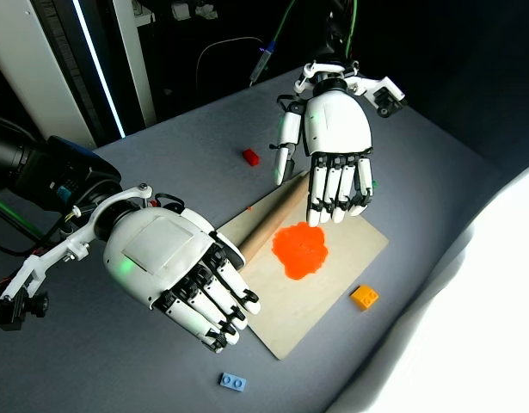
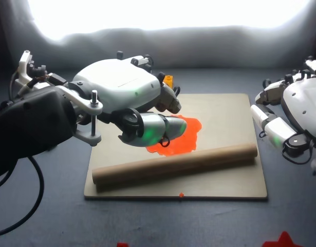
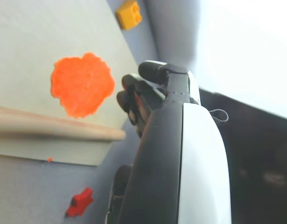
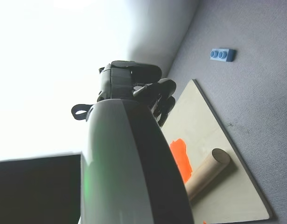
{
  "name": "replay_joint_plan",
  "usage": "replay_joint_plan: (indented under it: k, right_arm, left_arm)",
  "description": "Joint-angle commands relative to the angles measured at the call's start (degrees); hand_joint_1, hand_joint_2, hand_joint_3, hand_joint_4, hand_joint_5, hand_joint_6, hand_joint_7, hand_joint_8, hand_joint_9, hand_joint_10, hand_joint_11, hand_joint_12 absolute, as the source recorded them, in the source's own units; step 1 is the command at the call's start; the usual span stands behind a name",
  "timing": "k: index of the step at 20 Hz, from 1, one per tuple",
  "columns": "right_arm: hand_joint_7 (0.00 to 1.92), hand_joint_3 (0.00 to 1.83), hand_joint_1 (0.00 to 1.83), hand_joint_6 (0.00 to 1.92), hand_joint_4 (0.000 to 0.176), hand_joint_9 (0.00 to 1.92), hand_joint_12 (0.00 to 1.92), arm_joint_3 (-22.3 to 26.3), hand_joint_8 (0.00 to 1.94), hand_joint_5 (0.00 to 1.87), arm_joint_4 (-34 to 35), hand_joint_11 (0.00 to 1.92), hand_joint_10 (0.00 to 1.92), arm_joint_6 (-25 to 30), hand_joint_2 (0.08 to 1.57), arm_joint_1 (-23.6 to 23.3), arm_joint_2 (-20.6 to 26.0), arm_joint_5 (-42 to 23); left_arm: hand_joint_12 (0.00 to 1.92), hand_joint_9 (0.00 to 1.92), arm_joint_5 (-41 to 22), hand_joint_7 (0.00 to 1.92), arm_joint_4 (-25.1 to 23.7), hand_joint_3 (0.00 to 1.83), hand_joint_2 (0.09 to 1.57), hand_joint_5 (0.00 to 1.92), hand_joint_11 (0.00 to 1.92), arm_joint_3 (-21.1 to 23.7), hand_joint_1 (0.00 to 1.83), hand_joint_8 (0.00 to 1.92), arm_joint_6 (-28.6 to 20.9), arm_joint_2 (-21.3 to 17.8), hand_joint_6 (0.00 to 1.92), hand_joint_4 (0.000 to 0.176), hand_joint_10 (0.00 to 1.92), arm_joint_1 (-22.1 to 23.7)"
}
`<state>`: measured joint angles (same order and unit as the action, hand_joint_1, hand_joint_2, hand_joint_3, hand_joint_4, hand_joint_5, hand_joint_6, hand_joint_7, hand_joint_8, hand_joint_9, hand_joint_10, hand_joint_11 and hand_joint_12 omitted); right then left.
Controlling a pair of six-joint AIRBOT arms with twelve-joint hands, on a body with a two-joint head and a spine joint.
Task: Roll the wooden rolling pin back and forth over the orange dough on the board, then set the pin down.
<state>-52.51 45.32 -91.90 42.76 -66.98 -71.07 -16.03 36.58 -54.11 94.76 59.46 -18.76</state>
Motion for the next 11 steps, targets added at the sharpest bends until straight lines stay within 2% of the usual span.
replay_joint_plan:
  k: [1,2,3,4,5,6,7,9,11]
  right_arm:
    - [1.01,0.00,0.33,0.35,0.000,0.60,1.77,0.0,0.27,0.91,-3.9,0.27,1.13,0.0,1.41,-0.6,1.0,-6.0]
    - [0.98,0.00,0.31,0.44,0.000,0.59,1.81,0.0,0.40,0.89,-4.1,0.27,1.21,-0.1,1.42,-1.0,1.4,-5.4]
    - [0.96,0.00,0.29,0.61,0.000,0.61,1.84,0.0,0.54,0.87,-4.1,0.29,1.29,0.3,1.43,-1.2,1.7,-4.5]
    - [0.97,0.00,0.28,0.76,0.000,0.66,1.86,0.0,0.66,0.86,-4.1,0.30,1.32,0.8,1.43,-1.5,2.0,-3.7]
    - [0.96,0.00,0.29,0.87,0.000,0.69,1.87,0.0,0.74,0.84,-4.1,0.31,1.34,0.9,1.44,-1.5,2.0,-3.5]
    - [0.97,0.00,0.32,0.92,0.000,0.71,1.89,0.0,0.82,0.83,-4.1,0.33,1.38,1.0,1.43,-1.5,2.1,-3.3]
    - [0.97,0.00,0.35,0.95,0.000,0.72,1.91,0.0,0.92,0.83,-4.1,0.36,1.48,1.1,1.44,-1.5,2.2,-2.8]
    - [0.97,0.00,0.33,0.92,0.000,0.76,1.92,0.0,0.92,0.84,-4.1,0.42,1.54,1.7,1.45,-1.6,2.5,-1.9]
    - [0.99,0.00,0.31,0.89,0.000,0.75,1.89,0.0,0.81,0.86,-4.4,0.37,1.42,2.6,1.46,-2.0,2.6,-1.4]
  left_arm:
    - [1.66,0.39,-4.2,0.53,-0.7,0.00,1.47,0.69,0.15,0.5,0.15,0.93,0.3,-0.7,0.31,0.000,1.22,1.1]
    - [1.72,0.38,-4.2,0.52,-0.2,0.00,1.47,0.61,0.18,0.8,0.19,1.08,0.3,-0.8,0.61,0.000,1.32,1.5]
    - [1.80,0.43,-4.3,0.57,0.0,0.00,1.44,0.48,0.24,0.9,0.54,1.21,0.3,-0.8,1.53,0.120,1.43,1.8]
    - [1.88,0.49,-4.5,0.65,0.5,0.00,1.43,0.48,0.28,1.2,0.65,1.28,0.3,-0.8,1.71,0.140,1.53,2.1]
    - [1.91,0.51,-4.7,0.69,0.9,0.00,1.43,0.48,0.29,1.3,0.68,1.31,0.3,-0.8,1.74,0.137,1.59,2.1]
    - [1.92,0.56,-4.9,0.75,1.2,0.01,1.47,0.60,0.31,1.4,0.41,1.33,0.3,-0.8,1.46,0.000,1.62,2.2]
    - [1.92,0.59,-5.0,0.80,1.4,0.01,1.50,0.68,0.31,1.4,0.32,1.26,0.3,-0.8,1.32,0.000,1.58,2.2]
    - [1.92,0.63,-5.0,0.85,1.4,0.01,1.52,0.74,0.32,1.3,0.30,1.23,0.3,-0.8,1.26,0.000,1.57,2.3]
    - [1.92,0.62,-5.0,0.85,1.4,0.00,1.52,0.77,0.32,1.3,0.31,1.27,0.3,-0.9,1.25,0.000,1.63,2.3]
